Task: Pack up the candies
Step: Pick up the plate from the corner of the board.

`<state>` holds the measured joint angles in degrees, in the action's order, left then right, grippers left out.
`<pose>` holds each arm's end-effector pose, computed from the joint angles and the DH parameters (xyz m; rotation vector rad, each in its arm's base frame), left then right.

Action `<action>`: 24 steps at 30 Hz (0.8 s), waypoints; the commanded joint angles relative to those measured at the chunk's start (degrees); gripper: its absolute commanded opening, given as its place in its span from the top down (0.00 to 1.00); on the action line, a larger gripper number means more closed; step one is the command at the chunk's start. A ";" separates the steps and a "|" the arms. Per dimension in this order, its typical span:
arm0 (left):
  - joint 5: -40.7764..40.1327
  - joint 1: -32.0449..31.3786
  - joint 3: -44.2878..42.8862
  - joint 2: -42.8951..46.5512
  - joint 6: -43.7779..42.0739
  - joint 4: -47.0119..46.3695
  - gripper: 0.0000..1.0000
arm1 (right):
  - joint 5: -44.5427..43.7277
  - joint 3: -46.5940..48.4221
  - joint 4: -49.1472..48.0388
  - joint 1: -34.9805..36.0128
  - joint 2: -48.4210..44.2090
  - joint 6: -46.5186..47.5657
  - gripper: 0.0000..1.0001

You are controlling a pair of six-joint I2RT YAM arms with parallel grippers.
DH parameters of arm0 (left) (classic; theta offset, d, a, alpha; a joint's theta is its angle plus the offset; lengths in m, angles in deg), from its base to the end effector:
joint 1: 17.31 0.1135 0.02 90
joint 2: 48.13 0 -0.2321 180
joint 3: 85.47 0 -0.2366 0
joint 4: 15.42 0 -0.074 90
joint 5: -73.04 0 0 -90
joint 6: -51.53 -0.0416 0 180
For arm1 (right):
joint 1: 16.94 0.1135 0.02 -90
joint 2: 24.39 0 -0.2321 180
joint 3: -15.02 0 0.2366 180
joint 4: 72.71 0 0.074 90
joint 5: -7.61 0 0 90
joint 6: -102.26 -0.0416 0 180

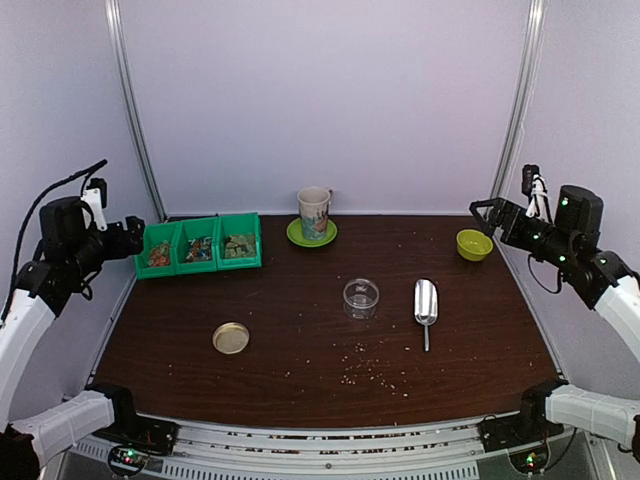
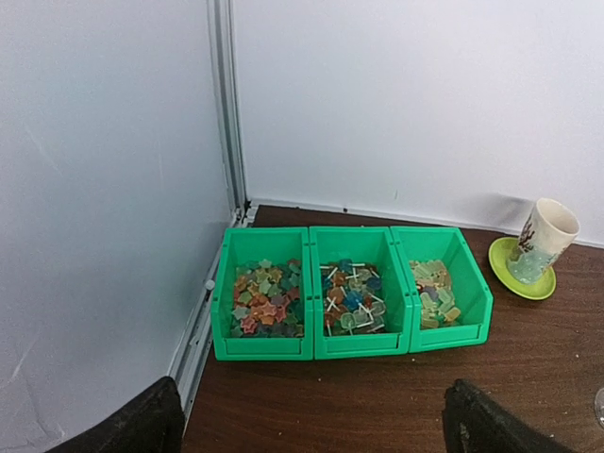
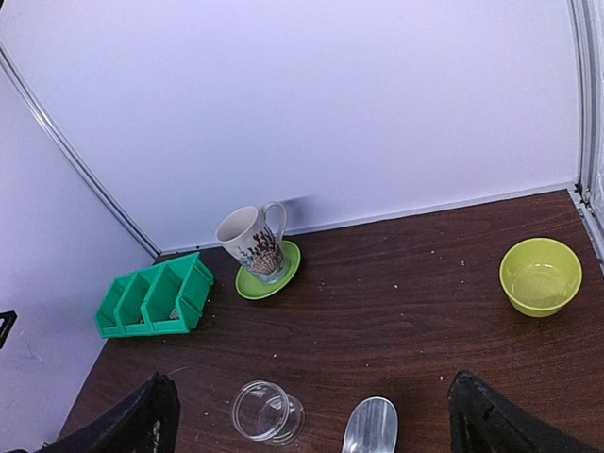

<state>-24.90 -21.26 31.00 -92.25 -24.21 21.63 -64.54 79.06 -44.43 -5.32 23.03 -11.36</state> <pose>0.1863 -0.0071 0.3188 -0.2631 1.8580 -0.0885 0.1942 0.0530 0.3291 -0.0410 1.8208 0.7159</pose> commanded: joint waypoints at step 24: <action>-2.09 2.10 -17.02 -22.30 5.86 10.77 0.02 | -11.26 -8.64 -1.00 7.13 7.13 0.33 0.00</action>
<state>-26.70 -19.68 18.50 -109.47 -21.28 32.88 -72.21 71.43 -42.46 -2.05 28.69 -12.04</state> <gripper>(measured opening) 0.978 0.995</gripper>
